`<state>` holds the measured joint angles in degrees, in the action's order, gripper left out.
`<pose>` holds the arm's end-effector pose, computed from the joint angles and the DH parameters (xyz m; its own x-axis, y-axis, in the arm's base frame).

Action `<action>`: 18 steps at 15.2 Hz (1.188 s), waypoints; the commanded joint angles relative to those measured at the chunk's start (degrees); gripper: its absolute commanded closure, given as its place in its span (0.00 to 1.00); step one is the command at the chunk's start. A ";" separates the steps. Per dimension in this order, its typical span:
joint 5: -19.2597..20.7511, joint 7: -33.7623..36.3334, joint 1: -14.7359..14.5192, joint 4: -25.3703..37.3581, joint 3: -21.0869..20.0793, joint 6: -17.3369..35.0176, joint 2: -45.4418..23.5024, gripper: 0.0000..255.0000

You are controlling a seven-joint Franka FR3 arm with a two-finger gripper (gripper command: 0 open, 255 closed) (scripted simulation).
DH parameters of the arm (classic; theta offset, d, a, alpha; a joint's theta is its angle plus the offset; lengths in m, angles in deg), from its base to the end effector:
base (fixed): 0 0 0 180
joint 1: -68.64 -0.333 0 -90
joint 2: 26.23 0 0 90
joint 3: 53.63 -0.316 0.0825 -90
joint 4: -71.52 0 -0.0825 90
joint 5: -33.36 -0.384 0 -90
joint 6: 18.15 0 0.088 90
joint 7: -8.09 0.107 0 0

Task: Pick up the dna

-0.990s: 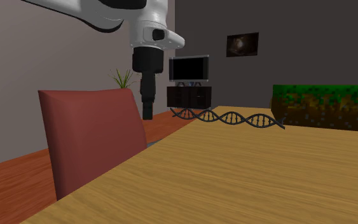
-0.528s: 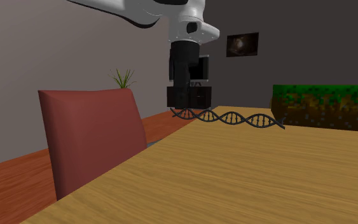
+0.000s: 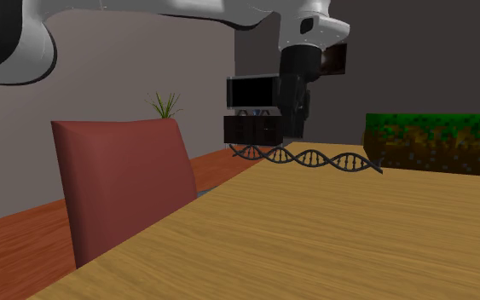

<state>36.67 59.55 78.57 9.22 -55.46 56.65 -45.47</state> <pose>0.6166 -0.0994 0.6259 0.4931 -0.8692 -0.0364 -0.8613 -0.4937 0.1205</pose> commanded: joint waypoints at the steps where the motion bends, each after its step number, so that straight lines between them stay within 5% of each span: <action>1: -0.06 1.04 0.05 0.28 0.20 0.45 -0.78 0.00; 8: -0.18 1.25 0.19 -7.80 0.19 6.10 1.64 0.00; 9: -0.18 1.14 0.27 -7.81 0.23 6.15 1.62 1.00; 18: -0.18 1.25 0.19 -7.78 0.19 6.09 1.64 1.00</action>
<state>36.49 60.72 78.82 1.27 -55.24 62.85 -43.77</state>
